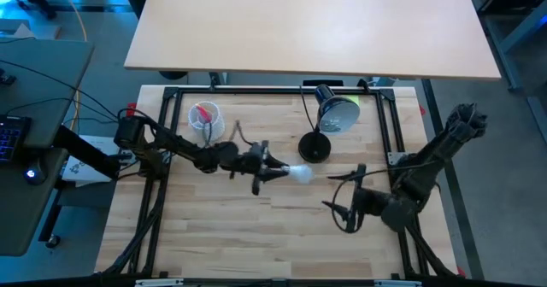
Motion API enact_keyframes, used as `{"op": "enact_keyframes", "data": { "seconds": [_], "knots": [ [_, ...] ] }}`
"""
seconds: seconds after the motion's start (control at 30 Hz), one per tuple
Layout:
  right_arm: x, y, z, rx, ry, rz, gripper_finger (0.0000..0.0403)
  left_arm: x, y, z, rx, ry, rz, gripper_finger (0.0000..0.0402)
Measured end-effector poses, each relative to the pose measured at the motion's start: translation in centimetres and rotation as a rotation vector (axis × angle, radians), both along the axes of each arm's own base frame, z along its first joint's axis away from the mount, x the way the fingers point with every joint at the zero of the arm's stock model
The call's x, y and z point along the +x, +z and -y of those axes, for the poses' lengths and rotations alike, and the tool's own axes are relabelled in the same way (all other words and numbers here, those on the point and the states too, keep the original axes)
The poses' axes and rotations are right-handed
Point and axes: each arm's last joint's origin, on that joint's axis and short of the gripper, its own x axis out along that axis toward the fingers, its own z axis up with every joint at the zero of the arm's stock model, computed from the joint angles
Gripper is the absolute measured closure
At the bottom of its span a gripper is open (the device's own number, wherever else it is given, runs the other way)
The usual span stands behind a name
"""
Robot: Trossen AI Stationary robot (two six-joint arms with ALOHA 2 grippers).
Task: Screw lightbulb
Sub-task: Insert the light bulb into the desk lamp
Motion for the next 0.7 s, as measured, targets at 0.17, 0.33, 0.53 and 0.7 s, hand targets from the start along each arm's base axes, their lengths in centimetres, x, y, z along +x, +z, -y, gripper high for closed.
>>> {"op": "enact_keyframes", "data": {
  "seconds": [0.17, 0.33, 0.53, 0.7],
  "knots": [
    [1.8, -2.7, 0.4, 0.0, 0.032, -0.155, 0.0079, -2.6, -0.1, -0.7, -0.071, 0.011, 0.179, 0.0306],
    [5.3, -3.7, 0.9, -0.118, 0.103, -0.16, 0.008, -3.5, 0.4, -1.5, -0.107, 0.018, 0.26, 0.03],
    [7.7, -1.3, 1.1, -0.518, 0.172, -0.096, 0.008, -3.3, 1.0, -1.5, -0.092, -0.049, 0.284, 0.0305],
    [8.2, 1.4, 1.0, -0.665, 0.139, -0.094, 0.008, -3.3, 1.0, -1.5, -0.092, -0.049, 0.286, 0.03]
  ]
}}
